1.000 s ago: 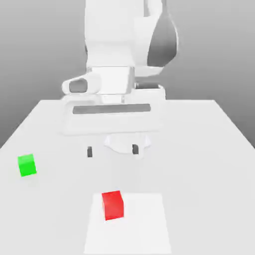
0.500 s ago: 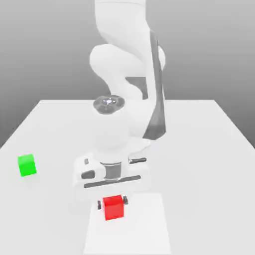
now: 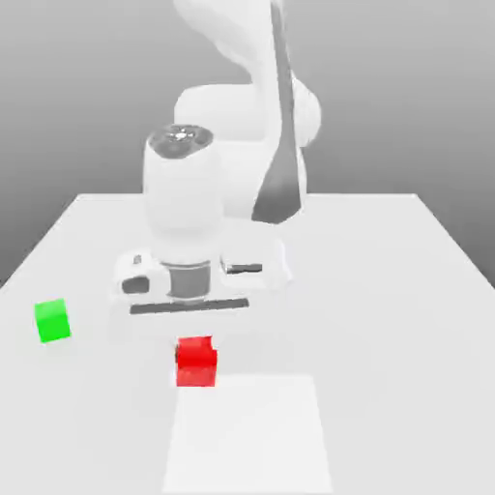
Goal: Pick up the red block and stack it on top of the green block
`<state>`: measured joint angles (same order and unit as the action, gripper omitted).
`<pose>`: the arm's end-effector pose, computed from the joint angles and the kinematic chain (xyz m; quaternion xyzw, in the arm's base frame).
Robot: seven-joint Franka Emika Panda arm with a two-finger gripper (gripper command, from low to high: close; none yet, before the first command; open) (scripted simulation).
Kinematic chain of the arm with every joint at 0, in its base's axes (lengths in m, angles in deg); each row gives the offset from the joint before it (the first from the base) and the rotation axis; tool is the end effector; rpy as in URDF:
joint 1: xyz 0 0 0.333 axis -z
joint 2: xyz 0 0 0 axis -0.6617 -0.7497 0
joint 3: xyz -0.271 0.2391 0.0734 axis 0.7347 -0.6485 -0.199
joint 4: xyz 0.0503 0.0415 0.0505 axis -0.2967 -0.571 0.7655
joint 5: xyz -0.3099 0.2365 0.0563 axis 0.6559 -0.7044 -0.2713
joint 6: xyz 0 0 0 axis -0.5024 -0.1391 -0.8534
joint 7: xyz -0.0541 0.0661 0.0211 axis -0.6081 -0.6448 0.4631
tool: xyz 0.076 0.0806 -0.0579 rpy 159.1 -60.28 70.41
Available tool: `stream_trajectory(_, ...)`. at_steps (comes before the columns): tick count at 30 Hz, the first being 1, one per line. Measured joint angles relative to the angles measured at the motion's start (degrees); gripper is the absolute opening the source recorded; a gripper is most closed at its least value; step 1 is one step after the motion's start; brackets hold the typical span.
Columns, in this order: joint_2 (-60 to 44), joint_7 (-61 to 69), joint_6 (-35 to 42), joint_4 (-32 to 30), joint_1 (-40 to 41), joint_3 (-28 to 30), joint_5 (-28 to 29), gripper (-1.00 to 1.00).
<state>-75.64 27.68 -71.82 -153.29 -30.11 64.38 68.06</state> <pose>0.3449 -0.1530 0.2572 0.8808 -0.4735 0.0040 0.0047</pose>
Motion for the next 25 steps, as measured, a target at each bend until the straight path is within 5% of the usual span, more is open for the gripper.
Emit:
stream_trajectory(12, 4.5, -23.7, 4.9, 0.7, 23.1, 14.6, 4.4, -1.00)
stream_trajectory(23, -8.5, -13.1, -6.0, 1.5, 24.3, 12.2, -12.6, -1.00)
stream_trajectory(24, -9.6, -12.0, -6.9, 1.5, 24.8, 11.3, -14.1, 1.00)
stream_trajectory(25, -9.6, -12.0, -6.9, 1.5, 24.9, 11.3, -14.1, 1.00)
